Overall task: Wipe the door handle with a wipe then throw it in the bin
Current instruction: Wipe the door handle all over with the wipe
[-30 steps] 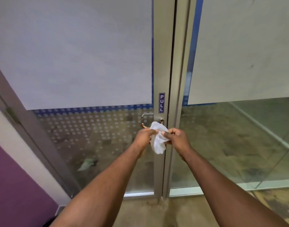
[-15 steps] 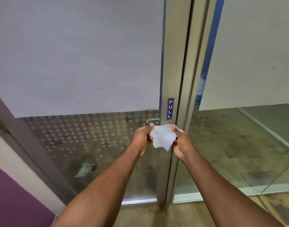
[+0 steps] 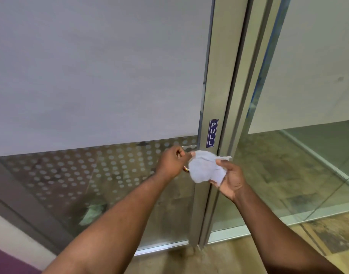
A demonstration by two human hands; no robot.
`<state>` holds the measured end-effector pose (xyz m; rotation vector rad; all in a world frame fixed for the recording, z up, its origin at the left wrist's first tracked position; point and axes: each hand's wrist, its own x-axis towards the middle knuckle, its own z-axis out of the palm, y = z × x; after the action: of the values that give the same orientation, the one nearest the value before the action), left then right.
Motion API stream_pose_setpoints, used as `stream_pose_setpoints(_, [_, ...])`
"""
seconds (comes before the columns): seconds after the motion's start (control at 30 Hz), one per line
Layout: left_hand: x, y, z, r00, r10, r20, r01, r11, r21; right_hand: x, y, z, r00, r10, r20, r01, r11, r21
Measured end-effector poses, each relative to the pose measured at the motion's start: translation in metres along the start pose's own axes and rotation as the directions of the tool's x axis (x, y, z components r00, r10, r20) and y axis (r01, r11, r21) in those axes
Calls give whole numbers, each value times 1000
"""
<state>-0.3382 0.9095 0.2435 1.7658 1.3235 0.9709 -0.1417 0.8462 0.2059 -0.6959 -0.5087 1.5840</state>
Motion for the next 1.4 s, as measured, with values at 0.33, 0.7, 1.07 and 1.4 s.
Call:
stream_pose_setpoints(0.33, [47, 30, -41, 664, 736, -128, -589, 621, 516, 29, -10, -39, 628, -652, -425, 304, 708, -637])
stream_pose_setpoints(0.7, [98, 34, -68, 511, 856, 80, -612, 296, 734, 39, 16, -63, 851, -414, 324, 188, -336, -923])
stream_pose_setpoints(1.07, [116, 23, -72, 490, 859, 147, -544, 170, 822, 65, -22, -73, 833, -137, 536, 373, -576, -727])
stream_pose_setpoints(1.4, [122, 20, -69, 476, 867, 146, -491, 124, 862, 65, -16, -80, 770, -152, 620, 376, -676, -634])
